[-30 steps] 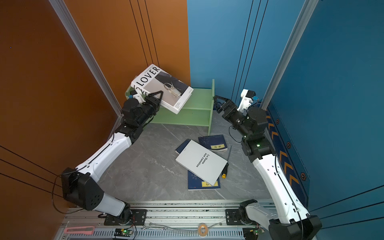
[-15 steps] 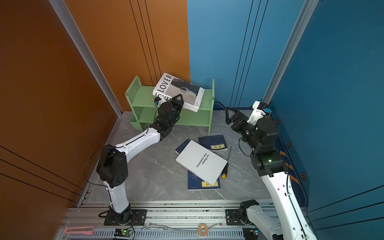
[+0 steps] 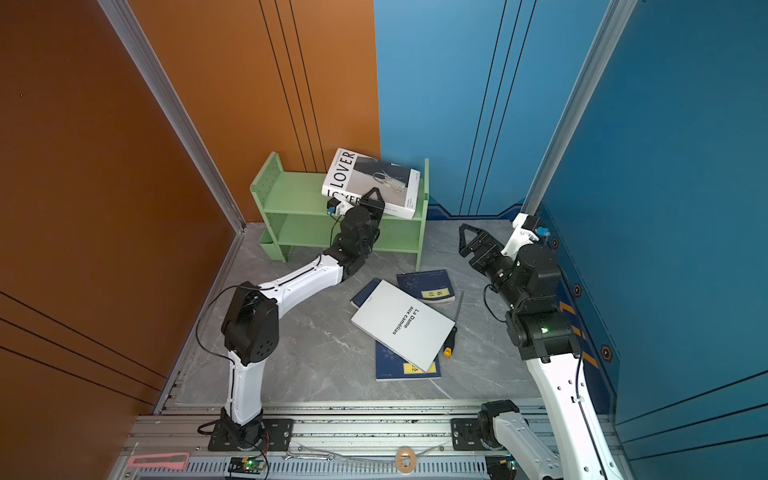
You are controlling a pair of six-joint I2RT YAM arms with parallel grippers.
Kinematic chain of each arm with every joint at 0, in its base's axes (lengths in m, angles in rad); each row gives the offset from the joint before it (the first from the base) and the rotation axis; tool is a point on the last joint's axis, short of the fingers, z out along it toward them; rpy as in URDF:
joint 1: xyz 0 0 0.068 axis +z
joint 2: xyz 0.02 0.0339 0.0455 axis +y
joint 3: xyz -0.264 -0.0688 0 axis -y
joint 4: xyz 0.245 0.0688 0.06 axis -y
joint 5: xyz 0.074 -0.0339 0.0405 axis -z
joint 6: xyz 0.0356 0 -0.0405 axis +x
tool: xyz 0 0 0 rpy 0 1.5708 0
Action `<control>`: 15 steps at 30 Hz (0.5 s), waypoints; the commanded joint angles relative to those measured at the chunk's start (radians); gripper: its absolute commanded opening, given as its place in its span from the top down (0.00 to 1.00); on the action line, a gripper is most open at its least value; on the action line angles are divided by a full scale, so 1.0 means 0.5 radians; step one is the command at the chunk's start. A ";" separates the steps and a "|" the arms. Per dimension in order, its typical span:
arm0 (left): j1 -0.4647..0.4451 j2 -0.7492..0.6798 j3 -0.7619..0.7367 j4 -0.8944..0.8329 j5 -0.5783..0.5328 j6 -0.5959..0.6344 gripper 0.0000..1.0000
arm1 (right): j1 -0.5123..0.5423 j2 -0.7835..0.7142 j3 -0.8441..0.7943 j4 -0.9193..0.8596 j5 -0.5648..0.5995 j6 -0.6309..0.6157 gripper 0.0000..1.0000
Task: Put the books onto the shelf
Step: 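Carry the LOVER book onto the shelf with the left gripper while the right withdraws, then lower the LOVER book flat onto the shelf top with the left gripper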
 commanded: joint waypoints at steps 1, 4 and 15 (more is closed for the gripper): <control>-0.032 0.022 0.104 -0.023 -0.031 -0.002 0.54 | -0.047 -0.069 -0.037 -0.058 -0.040 -0.025 0.08; -0.045 -0.003 0.173 -0.209 0.015 0.053 0.47 | -0.079 -0.087 -0.058 -0.056 -0.044 0.002 0.07; -0.048 -0.191 0.248 -0.941 0.243 0.034 0.21 | -0.170 -0.110 -0.112 -0.030 -0.120 0.090 0.07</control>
